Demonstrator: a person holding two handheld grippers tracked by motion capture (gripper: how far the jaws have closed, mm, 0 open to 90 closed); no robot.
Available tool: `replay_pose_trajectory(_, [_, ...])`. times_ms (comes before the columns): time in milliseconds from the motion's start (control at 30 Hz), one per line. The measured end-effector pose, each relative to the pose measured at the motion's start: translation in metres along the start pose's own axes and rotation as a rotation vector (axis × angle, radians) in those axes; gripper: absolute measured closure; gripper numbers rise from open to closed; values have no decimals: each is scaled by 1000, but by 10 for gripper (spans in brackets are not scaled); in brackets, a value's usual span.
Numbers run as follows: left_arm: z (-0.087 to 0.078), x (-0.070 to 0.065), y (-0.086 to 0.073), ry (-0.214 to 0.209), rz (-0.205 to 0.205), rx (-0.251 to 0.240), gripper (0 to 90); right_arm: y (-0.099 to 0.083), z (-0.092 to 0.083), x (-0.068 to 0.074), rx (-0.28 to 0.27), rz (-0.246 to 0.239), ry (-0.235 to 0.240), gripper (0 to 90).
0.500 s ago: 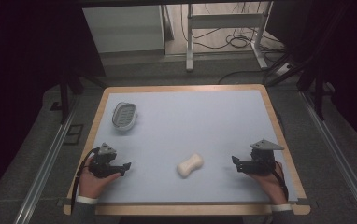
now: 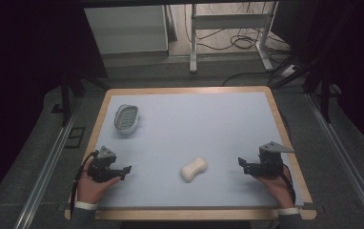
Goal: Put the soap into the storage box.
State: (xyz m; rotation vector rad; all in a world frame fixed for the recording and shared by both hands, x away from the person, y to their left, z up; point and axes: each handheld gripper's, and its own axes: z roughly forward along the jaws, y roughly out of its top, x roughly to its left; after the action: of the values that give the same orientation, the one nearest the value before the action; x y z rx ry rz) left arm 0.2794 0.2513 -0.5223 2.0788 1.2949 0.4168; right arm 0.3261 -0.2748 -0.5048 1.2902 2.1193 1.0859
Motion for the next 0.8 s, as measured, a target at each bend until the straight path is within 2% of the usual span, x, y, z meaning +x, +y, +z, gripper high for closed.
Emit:
replay_pose_trajectory(167, [-1,-3,2,-9,0,-1,244,-1,-4,1,-7,-19,-12,50])
replay_pose_trajectory(400, [0,-2,6,-9,-3,-1,240,-4,-7,-4,-5,-11,-18,52])
replay_pose_trajectory(467, [-2,-3,8,-22,-8,-4,247,-6,-7,-4,-1,-13,-22,53])
replay_pose_trajectory(800, [-12,-11,21,-14,29,-1,246,-6,-8,-2,11,-43,-15,57])
